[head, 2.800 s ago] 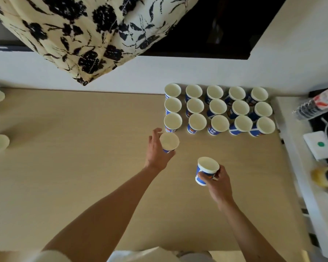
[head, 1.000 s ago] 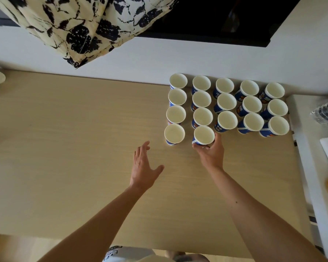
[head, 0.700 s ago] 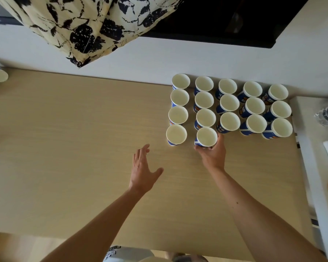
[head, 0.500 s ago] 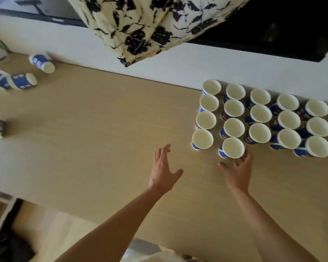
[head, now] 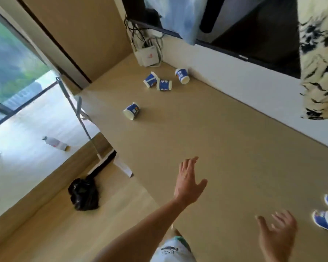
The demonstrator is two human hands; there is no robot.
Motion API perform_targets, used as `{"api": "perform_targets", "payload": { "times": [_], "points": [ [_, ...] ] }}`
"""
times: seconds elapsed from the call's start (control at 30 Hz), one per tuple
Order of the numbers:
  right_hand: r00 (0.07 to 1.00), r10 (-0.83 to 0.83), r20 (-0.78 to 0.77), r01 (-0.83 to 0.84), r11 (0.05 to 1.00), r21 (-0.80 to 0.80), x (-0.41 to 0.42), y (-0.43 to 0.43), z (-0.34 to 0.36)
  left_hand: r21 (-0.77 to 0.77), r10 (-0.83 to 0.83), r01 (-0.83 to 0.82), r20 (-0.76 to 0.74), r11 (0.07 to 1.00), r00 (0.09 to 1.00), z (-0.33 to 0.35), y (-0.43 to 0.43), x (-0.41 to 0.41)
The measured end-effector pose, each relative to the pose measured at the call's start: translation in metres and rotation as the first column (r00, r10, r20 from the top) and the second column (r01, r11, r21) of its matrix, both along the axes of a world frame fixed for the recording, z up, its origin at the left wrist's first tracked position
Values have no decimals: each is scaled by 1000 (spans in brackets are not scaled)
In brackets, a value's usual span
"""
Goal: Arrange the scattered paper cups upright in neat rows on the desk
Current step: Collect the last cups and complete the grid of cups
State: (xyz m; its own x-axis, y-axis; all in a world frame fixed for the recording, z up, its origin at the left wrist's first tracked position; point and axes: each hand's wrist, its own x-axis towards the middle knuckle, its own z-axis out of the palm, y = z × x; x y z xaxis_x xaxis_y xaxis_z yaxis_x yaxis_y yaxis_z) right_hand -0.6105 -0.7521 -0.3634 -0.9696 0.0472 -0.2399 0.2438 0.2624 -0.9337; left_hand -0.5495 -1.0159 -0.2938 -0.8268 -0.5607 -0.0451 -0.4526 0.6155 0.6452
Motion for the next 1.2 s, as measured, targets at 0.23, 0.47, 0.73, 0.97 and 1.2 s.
{"api": "perform_targets", "payload": {
  "times": [0.23, 0.47, 0.73, 0.97, 1.2],
  "points": [
    [984, 179, -25, -179, 984, 4, -20, -96, 12, -66, 176, -172, 60, 983, 983, 1, -139, 9],
    [975, 222, -15, -220, 972, 88, -35, -156, 13, -192, 369, -342, 128, 920, 921, 2, -288, -22],
    [973, 231, 29, -231, 944, 238, -43, -186, 22, -282, 499, -440, 187, 853, 847, -8, -411, -51],
    [952, 304, 22, -293, 895, 336, -54, -238, 41, -256, 498, -437, 275, 862, 822, -29, -445, -60],
    [925, 379, 18, -362, 868, 339, -72, -288, 53, -222, 396, -336, 342, 915, 852, -42, -453, -48]
  ]
}}
